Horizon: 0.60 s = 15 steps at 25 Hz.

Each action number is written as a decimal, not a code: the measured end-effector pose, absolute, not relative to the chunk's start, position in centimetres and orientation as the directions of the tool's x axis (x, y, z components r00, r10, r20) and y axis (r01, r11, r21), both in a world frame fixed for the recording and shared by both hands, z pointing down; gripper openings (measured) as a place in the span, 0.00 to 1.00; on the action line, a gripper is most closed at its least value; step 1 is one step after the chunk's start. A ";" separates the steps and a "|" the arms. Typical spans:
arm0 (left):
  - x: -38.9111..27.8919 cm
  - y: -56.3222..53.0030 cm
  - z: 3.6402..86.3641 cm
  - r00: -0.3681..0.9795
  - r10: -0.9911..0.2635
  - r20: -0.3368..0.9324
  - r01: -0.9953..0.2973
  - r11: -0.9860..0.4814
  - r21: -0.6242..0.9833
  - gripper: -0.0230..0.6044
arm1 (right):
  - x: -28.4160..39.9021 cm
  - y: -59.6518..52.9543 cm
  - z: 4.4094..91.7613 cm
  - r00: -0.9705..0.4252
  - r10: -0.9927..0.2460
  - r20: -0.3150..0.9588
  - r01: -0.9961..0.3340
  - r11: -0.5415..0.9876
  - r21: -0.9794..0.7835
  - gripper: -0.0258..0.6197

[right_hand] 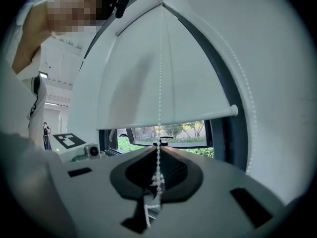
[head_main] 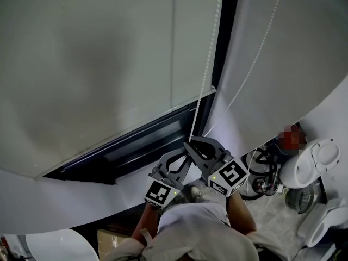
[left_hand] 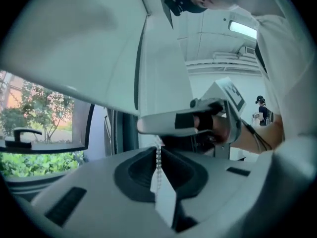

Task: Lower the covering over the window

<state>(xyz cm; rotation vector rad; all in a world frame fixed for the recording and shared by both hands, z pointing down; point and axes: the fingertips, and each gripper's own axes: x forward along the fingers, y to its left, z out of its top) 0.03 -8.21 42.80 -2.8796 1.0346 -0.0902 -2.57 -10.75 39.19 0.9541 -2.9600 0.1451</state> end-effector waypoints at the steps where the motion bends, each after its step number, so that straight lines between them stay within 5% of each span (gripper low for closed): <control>1: 0.0 -8.2 41.9 0.771 -0.637 0.018 -0.630 -0.766 -0.127 0.07 | -2.6 -10.7 39.2 -0.816 -0.575 0.066 -0.578 0.812 -0.077 0.05; 9: -0.8 -8.2 40.6 0.762 -0.645 0.054 -0.626 -0.755 -0.197 0.17 | -1.8 -10.8 39.2 -0.820 -0.564 0.094 -0.571 0.817 -0.085 0.05; 15: -2.1 -7.9 38.0 0.762 -0.644 -0.068 -0.647 -0.761 -0.052 0.20 | -0.3 -11.6 39.5 -0.787 -0.610 0.087 -0.616 0.783 -0.084 0.05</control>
